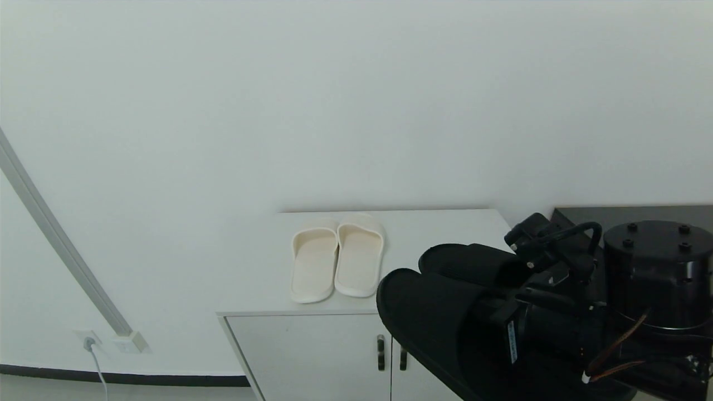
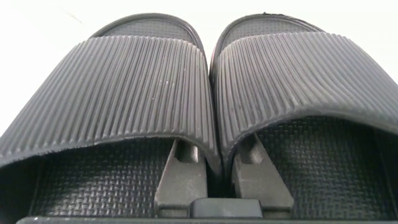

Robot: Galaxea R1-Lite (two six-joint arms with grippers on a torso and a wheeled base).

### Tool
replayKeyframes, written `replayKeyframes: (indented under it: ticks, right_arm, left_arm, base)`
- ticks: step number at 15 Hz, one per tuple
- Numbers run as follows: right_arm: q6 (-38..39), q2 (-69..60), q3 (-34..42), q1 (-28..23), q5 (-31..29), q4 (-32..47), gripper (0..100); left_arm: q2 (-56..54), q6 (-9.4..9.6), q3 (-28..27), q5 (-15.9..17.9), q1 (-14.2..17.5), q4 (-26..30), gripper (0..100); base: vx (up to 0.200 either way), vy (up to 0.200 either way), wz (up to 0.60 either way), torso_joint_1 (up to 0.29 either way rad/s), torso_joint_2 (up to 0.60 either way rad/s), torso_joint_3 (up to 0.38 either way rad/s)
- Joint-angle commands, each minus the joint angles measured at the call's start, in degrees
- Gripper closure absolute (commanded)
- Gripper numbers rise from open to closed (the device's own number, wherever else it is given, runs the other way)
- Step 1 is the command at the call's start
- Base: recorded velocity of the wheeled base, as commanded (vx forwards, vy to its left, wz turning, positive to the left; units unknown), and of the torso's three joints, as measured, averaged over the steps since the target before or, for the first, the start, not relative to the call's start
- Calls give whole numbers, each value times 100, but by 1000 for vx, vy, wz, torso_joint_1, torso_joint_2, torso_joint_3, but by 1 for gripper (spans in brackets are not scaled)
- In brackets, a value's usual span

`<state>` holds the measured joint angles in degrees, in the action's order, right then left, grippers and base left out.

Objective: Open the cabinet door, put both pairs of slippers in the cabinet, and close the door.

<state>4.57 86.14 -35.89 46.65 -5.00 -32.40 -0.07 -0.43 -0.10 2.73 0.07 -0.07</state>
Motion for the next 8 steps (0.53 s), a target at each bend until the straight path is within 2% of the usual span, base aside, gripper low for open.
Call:
replayKeyframes:
  ticks: [1, 8]
  right_arm:
    - [0, -88, 38, 19, -1, -3, 100]
    - [0, -88, 135, 37, -1, -29, 100]
  left_arm:
    - [7, -1, 1, -1, 1, -1, 100]
    - [7, -1, 1, -1, 1, -1, 100]
  base:
    - [0, 0, 0, 0, 0, 0]
    - [-200, 0, 0, 0, 0, 0]
